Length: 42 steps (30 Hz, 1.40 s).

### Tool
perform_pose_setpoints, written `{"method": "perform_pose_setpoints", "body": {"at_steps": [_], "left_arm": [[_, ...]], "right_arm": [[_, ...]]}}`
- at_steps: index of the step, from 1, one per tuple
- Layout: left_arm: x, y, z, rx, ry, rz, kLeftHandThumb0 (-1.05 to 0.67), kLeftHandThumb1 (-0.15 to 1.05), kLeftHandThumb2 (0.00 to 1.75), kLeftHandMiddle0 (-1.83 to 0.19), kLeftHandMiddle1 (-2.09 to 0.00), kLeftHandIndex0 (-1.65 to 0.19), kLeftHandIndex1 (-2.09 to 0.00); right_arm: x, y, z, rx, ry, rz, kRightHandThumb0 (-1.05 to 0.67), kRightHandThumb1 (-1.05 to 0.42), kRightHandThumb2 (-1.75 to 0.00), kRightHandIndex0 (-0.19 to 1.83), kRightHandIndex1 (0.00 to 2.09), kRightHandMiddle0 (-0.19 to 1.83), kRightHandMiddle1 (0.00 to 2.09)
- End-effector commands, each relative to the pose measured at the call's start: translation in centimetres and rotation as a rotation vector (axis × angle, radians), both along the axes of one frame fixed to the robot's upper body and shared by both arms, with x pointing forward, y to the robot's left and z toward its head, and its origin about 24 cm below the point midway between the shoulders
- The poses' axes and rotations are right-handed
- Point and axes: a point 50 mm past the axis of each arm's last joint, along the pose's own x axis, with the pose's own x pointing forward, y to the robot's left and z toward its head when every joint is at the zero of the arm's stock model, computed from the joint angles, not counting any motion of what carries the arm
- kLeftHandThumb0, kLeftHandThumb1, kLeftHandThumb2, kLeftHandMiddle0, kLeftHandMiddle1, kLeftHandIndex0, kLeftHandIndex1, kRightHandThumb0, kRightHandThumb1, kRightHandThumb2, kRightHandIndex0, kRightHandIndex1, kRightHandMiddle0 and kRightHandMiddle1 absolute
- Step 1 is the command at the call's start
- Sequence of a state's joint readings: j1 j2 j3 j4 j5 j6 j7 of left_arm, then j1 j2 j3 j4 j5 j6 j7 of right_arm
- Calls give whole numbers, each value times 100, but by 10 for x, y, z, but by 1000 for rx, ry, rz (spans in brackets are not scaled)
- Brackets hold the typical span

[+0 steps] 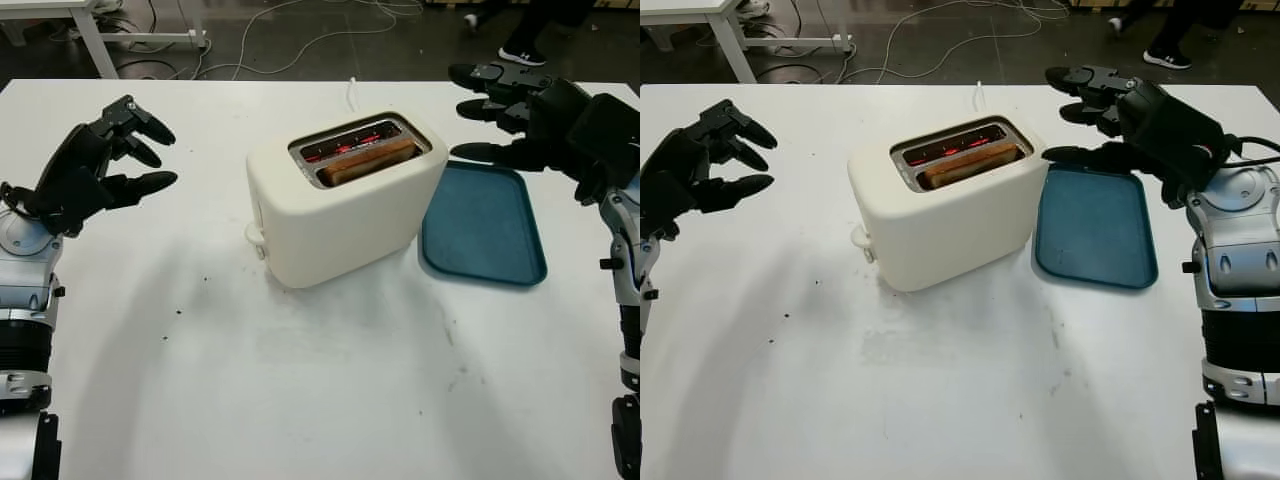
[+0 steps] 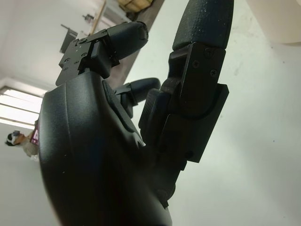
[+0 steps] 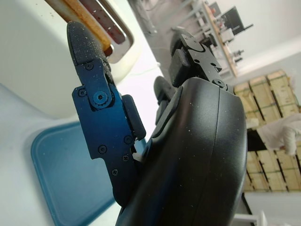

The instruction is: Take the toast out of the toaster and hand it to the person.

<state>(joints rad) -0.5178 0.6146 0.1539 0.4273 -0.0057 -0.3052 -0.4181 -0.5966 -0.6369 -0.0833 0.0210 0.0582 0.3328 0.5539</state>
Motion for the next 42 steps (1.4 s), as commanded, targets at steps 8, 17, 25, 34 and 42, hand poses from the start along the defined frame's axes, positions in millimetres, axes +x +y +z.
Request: {"method": "perform_pose_setpoints", "body": {"at_steps": [8, 17, 25, 34, 42], "left_arm": [[-2, 1, 0, -4, -20, -5, -105, 92, 18, -17, -159, -14, -150], [-2, 0, -1, -24, -17, -12, -105, 92, 17, -16, -158, -15, -149], [-3, 0, 0, -15, -29, -19, -105, 92, 18, -17, -156, -16, -146], [-3, 0, 0, -28, -28, -23, -105, 92, 17, -20, -152, -19, -143], [-2, -1, 0, -21, -19, -18, -105, 92, 16, -18, -154, -18, -144]], "right_arm": [[-1, -2, 4, -7, -15, -7, -65, -79, 0, 0, 62, 30, 3], [-1, -4, 3, -3, -11, -10, -66, -80, 0, 0, 65, 30, 4], [0, -2, 2, -19, -21, -6, -68, -80, 0, 0, 68, 32, 5], [0, -3, 0, -9, -13, -23, -69, -79, 0, 0, 68, 32, 4], [0, -3, 1, -6, -19, -3, -67, -80, 0, 0, 67, 32, 5]]}}
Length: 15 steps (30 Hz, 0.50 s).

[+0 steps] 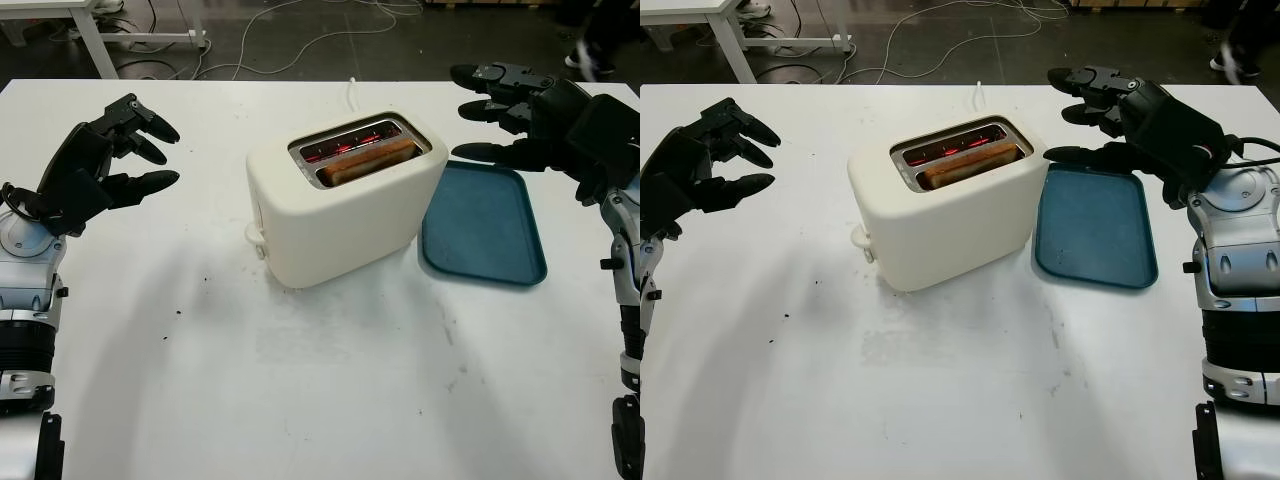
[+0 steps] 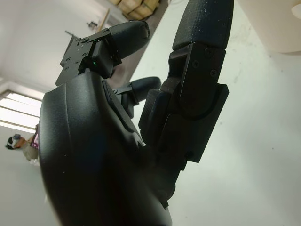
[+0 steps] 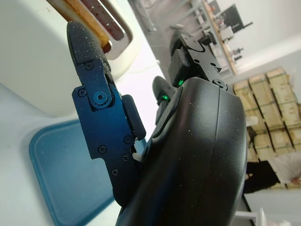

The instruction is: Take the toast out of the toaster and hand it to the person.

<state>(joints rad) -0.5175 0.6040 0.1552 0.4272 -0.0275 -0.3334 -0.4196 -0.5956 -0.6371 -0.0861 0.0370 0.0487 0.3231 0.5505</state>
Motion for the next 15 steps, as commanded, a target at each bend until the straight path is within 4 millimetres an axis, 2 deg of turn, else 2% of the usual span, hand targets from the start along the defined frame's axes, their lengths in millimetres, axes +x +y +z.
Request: {"method": "perform_pose_setpoints", "body": {"at_steps": [1, 15], "left_arm": [[-1, 2, 0, 4, 9, 4, -105, 92, 16, -18, -154, -18, -144], [0, 1, 0, -3, 14, -5, -105, 92, 15, -17, -154, -18, -143]], "right_arm": [[-1, 0, 3, -1, -22, 11, -67, -80, 0, 0, 68, 32, 5], [-1, 0, 5, 4, -14, 12, -66, -80, 0, 0, 63, 29, 3]]}}
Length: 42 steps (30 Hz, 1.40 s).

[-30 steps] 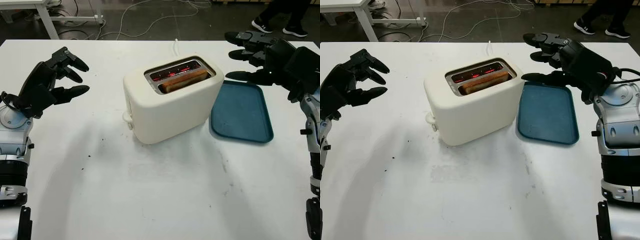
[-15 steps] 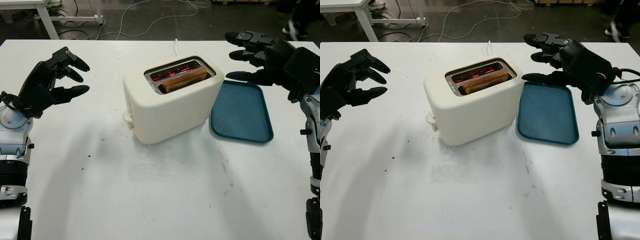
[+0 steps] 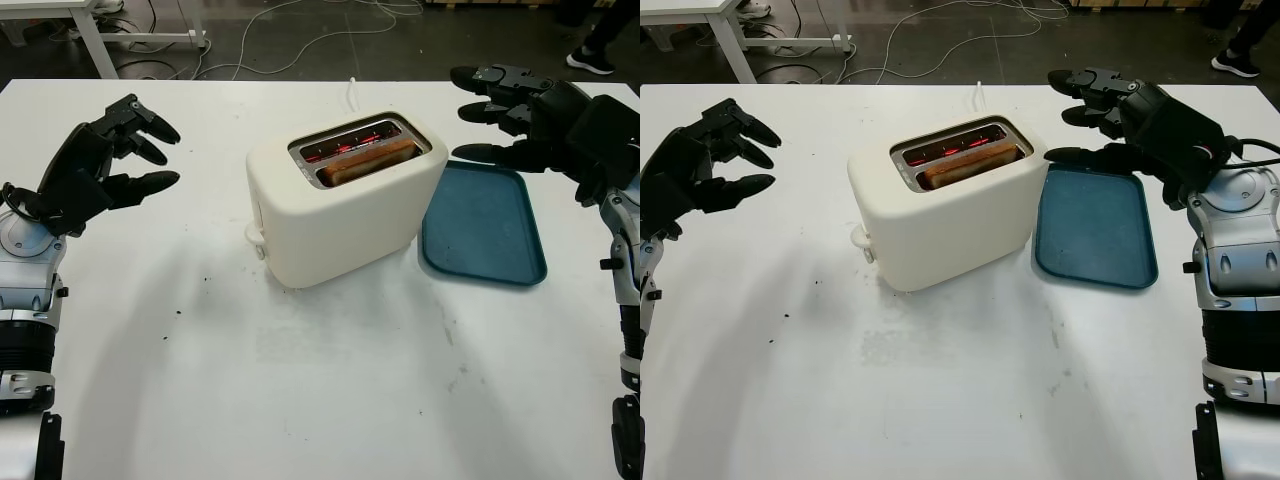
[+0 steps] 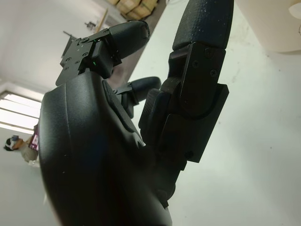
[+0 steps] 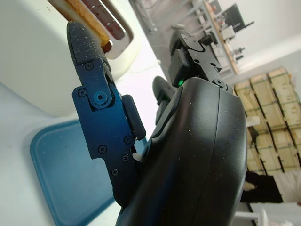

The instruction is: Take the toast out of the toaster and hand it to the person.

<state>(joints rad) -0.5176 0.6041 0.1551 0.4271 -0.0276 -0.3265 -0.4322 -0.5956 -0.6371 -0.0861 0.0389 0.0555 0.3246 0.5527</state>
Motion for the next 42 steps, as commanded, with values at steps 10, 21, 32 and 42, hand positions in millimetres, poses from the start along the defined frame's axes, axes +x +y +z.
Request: {"method": "perform_pose_setpoints", "body": {"at_steps": [10, 21, 32, 42], "left_arm": [[0, 1, 1, -10, 0, 0, -105, 92, 14, -18, -154, -19, -143], [-1, 1, 2, 11, -12, 0, -105, 92, 17, -17, -154, -17, -144], [-1, 2, 1, 8, -8, -1, -105, 92, 16, -17, -154, -17, -144], [-2, 2, 1, -3, -8, 0, -105, 92, 16, -17, -155, -16, -144]], "right_arm": [[-2, 0, 6, -11, -29, 7, -65, -80, 0, 0, 67, 31, 5], [-1, 0, 5, 5, -23, 5, -66, -80, 0, 0, 65, 30, 4], [-2, 1, 5, -4, -28, 2, -66, -80, 0, 0, 66, 31, 4], [-2, 0, 5, -11, -33, 9, -66, -81, 0, 0, 65, 30, 4]]}}
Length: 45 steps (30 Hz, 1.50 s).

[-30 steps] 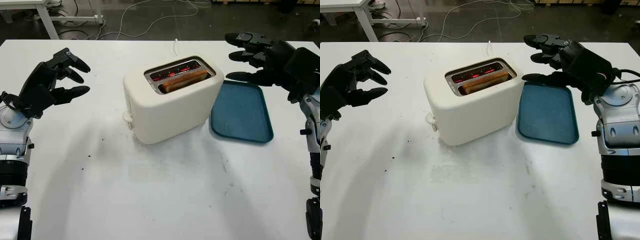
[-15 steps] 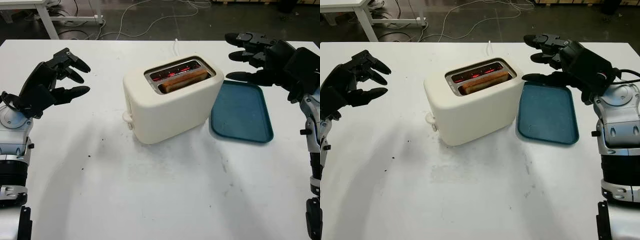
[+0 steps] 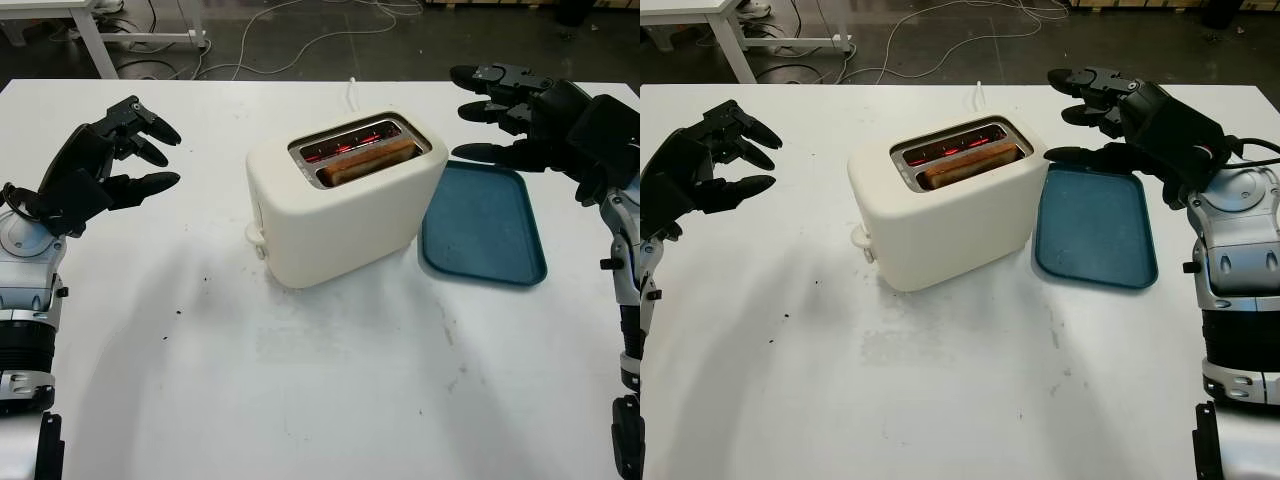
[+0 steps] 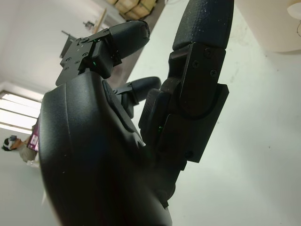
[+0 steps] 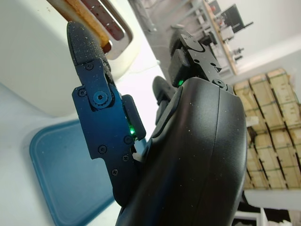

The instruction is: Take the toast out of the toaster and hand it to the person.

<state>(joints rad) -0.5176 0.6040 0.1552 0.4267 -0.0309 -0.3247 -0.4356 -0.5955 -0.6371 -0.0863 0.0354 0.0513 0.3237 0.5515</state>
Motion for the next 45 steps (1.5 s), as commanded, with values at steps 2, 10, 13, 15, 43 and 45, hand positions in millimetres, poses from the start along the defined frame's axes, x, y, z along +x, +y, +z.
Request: {"method": "perform_pose_setpoints", "body": {"at_steps": [2, 10, 13, 15, 43, 45], "left_arm": [[-2, 2, 1, 1, -6, 2, -105, 92, 16, -16, -155, -16, -144], [-2, 2, 1, 2, -7, 4, -105, 92, 17, -16, -155, -16, -145], [-2, 2, 1, -7, -9, -3, -105, 92, 16, -16, -155, -16, -144], [-1, 3, 1, -9, -9, -3, -105, 92, 16, -15, -154, -16, -144], [-2, 2, 1, -6, -14, 0, -105, 92, 17, -16, -155, -16, -144], [-2, 2, 1, -8, -13, 0, -105, 92, 17, -16, -155, -16, -145]], "right_arm": [[-2, 0, 4, -2, -27, 3, -66, -80, 0, 0, 66, 31, 5], [-2, 0, 4, 1, -27, 4, -68, -80, 0, 0, 65, 30, 4], [-2, 0, 4, 4, -27, 5, -66, -80, 0, 0, 66, 31, 5], [-2, 0, 4, -1, -25, -1, -67, -80, 0, 0, 66, 31, 5], [-2, 1, 3, -7, -31, 3, -66, -81, -1, 0, 68, 32, 6], [-2, 1, 3, -5, -31, 2, -66, -80, 0, 0, 68, 32, 5]]}}
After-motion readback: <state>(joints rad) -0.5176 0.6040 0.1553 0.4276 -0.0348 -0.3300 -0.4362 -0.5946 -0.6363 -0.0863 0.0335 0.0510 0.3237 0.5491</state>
